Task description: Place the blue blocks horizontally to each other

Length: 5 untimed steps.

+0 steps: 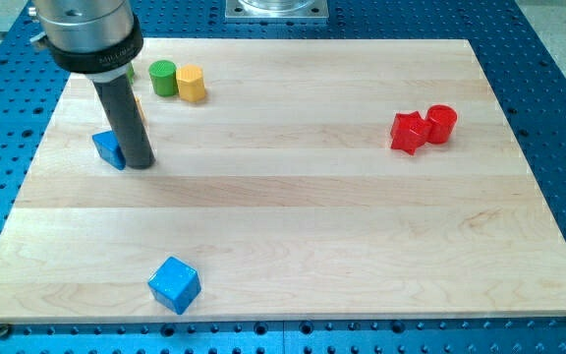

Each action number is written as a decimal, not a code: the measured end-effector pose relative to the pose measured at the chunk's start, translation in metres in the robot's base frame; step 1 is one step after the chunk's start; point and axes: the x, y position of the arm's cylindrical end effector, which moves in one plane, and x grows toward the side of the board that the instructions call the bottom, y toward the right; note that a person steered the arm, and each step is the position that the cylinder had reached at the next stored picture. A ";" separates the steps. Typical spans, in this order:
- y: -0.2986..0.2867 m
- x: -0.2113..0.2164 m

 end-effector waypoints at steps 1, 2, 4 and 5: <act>-0.045 -0.011; -0.030 0.002; 0.186 0.112; 0.172 0.176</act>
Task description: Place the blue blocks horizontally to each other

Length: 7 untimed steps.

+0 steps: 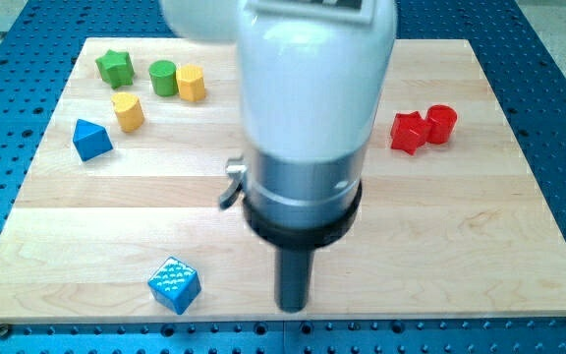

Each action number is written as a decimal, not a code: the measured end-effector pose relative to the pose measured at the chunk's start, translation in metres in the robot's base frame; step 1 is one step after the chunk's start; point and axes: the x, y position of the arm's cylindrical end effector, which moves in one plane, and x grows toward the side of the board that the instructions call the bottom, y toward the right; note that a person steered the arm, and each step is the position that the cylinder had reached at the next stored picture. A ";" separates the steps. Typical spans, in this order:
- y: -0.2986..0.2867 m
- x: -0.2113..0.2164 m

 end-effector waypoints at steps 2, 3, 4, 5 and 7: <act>-0.087 0.000; -0.166 -0.014; -0.194 -0.072; -0.184 -0.018; -0.229 -0.083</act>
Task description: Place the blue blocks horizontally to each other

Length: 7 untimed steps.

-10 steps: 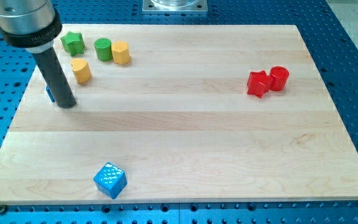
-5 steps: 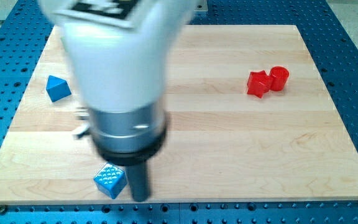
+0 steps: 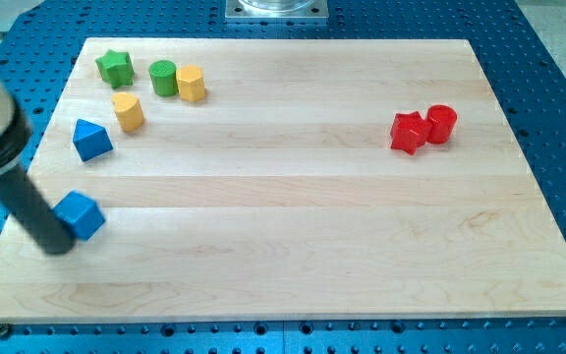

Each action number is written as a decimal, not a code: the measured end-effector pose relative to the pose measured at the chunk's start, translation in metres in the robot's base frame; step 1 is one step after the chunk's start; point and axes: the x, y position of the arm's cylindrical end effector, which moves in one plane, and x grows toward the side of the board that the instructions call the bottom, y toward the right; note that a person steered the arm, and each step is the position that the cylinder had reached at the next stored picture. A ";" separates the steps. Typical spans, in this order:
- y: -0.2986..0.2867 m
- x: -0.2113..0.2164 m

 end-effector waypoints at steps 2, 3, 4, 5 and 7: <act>0.035 -0.068; 0.032 -0.030; 0.040 -0.044; 0.050 -0.061; 0.061 -0.051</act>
